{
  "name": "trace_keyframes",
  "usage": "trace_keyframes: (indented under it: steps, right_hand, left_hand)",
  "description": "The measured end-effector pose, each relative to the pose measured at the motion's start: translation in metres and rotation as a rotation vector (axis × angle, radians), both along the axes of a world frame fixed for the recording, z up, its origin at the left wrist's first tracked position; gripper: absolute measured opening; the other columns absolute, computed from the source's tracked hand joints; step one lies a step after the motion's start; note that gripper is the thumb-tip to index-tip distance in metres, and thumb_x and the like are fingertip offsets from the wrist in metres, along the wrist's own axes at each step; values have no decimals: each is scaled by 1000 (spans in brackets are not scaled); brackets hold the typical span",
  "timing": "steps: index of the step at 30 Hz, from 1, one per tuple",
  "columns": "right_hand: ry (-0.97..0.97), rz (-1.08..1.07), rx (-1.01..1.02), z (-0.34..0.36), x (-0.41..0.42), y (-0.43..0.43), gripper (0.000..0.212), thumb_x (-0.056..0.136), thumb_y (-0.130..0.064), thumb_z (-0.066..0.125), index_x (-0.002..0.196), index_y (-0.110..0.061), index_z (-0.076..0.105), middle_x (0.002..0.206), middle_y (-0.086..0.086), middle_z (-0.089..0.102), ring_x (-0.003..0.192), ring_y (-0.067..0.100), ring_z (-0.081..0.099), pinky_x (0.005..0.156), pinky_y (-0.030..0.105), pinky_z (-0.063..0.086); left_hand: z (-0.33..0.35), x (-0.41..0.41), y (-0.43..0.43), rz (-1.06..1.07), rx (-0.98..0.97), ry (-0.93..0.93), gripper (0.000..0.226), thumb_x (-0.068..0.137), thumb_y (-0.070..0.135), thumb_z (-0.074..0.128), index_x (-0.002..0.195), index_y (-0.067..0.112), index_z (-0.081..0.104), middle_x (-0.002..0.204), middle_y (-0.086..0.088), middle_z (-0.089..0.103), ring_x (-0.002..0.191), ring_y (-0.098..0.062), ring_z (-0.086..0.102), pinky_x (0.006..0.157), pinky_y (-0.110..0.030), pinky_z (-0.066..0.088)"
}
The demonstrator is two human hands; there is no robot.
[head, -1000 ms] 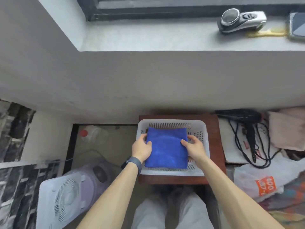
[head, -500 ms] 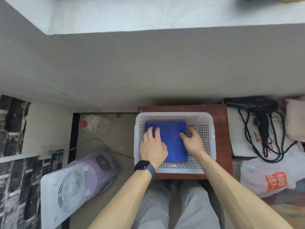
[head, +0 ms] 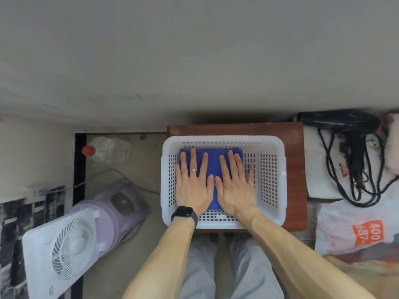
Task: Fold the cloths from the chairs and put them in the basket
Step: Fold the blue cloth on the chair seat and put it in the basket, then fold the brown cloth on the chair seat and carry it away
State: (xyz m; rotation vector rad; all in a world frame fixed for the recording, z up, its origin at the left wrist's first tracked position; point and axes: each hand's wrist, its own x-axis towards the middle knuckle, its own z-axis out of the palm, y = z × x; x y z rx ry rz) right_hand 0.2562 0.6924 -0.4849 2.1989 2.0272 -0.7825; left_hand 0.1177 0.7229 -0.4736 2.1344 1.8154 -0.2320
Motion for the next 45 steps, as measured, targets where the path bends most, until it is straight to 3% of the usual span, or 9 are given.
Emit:
trace_keyframes:
  steps: [7,17,23,28,31,34,38,42,45]
  right_hand:
    - [18,-34,-111,-5,-1,-5,62,105,-50,15,156,-32,-15,165,-7,-24,151,12,-27,123,57,-8]
    - [8,-44,-90,-12,-5,3,61,104,-53,9,156,-35,-18,162,-12,-29,151,10,-27,121,54,-12]
    - [3,-4,-209,10,-7,14,62,104,-50,12,153,-34,-23,162,-10,-29,148,9,-30,122,57,-7]
    - [-10,137,-222,61,14,25,60,105,-43,27,161,-21,18,170,2,7,156,22,1,123,55,6]
    - [13,178,-150,97,28,26,50,104,-38,37,149,-20,47,158,4,43,151,28,25,120,48,23]
    - [133,280,-125,138,21,19,42,103,-41,42,133,-22,64,138,-3,63,139,29,43,111,45,39]
    - [298,460,-89,193,-29,-5,36,102,-44,44,122,-28,69,127,-11,68,134,21,44,105,43,43]
    - [490,741,60,244,-99,-42,24,101,-32,53,111,-23,74,108,-9,73,110,10,51,99,30,41]
    - [510,1002,70,280,-161,-75,24,100,-30,57,114,-19,73,112,-2,73,117,20,56,103,29,39]
  left_hand:
    - [-15,-1,-4,-2,27,-23,68,99,47,26,157,24,0,166,-11,4,153,-35,-1,123,-52,7]
    - [-25,-4,7,-33,16,10,67,99,49,22,157,23,1,166,-10,1,153,-33,-6,123,-51,-2]
    - [-1,-9,15,-61,-156,35,65,101,51,13,153,27,-17,164,-6,-20,149,-29,-23,119,-46,-15]
    - [65,-17,14,-135,-123,169,64,98,41,36,158,28,16,166,-12,9,152,-36,2,120,-58,-6]
    - [105,-30,-10,53,-87,131,56,97,35,38,153,28,32,160,-4,32,149,-23,20,120,-53,5]
    - [139,-53,-52,268,-31,18,45,96,35,40,139,33,51,135,6,61,126,-18,51,109,-37,30]
    - [175,-89,-136,676,43,-123,41,94,33,48,134,31,57,127,3,66,113,-25,60,99,-36,42]
    - [208,-125,-235,1035,153,-170,34,94,31,53,127,31,62,121,2,69,111,-26,61,94,-37,45]
    - [236,-157,-320,1308,249,-132,34,93,31,56,126,32,63,117,0,70,105,-27,64,87,-36,51]
